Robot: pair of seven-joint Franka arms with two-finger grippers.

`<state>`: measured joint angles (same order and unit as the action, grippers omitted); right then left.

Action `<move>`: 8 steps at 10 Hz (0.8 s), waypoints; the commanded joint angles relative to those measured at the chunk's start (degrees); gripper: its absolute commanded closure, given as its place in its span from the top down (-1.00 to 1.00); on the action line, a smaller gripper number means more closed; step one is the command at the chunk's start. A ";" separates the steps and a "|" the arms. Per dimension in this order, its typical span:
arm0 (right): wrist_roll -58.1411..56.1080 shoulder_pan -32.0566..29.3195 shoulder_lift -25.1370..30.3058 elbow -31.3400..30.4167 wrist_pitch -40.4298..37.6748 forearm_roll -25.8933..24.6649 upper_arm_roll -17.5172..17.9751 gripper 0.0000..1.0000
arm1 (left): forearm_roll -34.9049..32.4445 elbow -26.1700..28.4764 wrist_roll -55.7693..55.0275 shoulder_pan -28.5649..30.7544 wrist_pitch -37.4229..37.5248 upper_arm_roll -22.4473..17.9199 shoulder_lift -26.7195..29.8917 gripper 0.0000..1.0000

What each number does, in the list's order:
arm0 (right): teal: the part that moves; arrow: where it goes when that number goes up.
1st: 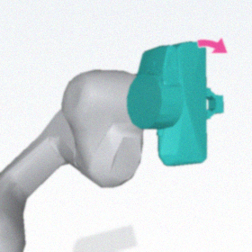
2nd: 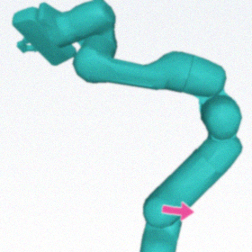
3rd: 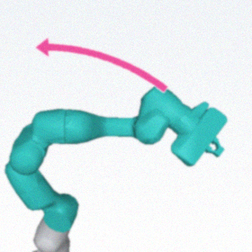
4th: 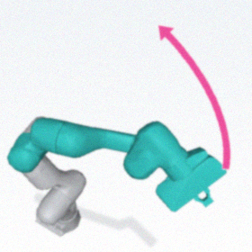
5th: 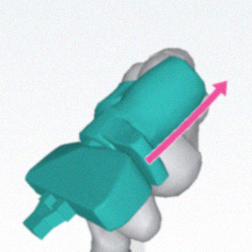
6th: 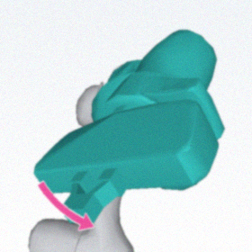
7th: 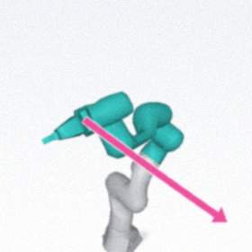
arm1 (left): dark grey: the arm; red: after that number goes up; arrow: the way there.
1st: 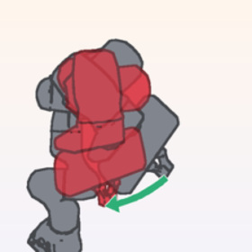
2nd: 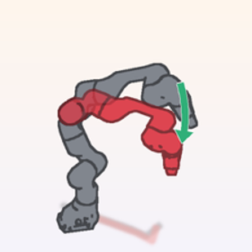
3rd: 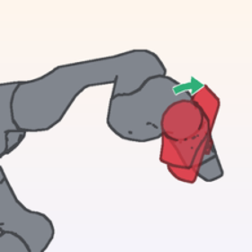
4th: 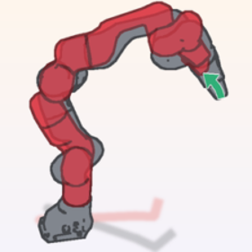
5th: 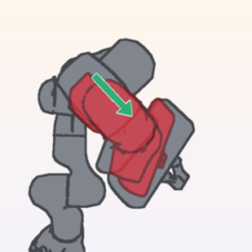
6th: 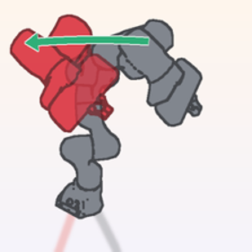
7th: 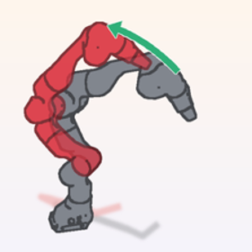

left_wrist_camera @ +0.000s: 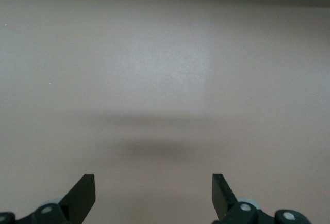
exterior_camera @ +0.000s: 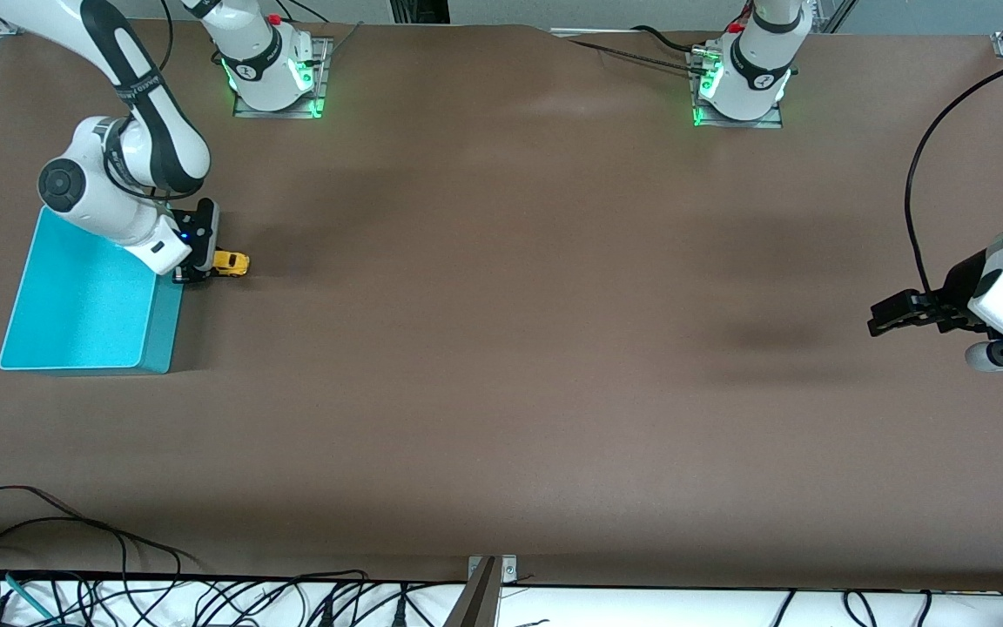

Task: Wind up and store yellow beetle car
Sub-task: 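Close the right gripper around the yellow car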

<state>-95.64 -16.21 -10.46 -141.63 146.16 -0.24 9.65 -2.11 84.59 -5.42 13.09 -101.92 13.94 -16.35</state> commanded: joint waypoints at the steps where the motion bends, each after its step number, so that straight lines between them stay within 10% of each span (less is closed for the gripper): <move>1: -1.57 -0.49 8.24 -0.32 -7.62 3.56 1.68 -1.00 | 0.88 -0.91 1.38 0.09 1.11 0.12 -0.26 1.00; 8: -12.08 -3.73 12.05 9.51 -24.51 5.60 1.51 -1.00 | 0.88 -0.91 1.46 0.09 1.11 0.04 -0.26 1.00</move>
<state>-101.93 -17.21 2.15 -134.92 124.71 4.14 11.05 -2.11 84.58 -5.38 13.08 -101.88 13.96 -16.35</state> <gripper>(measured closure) 0.568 0.000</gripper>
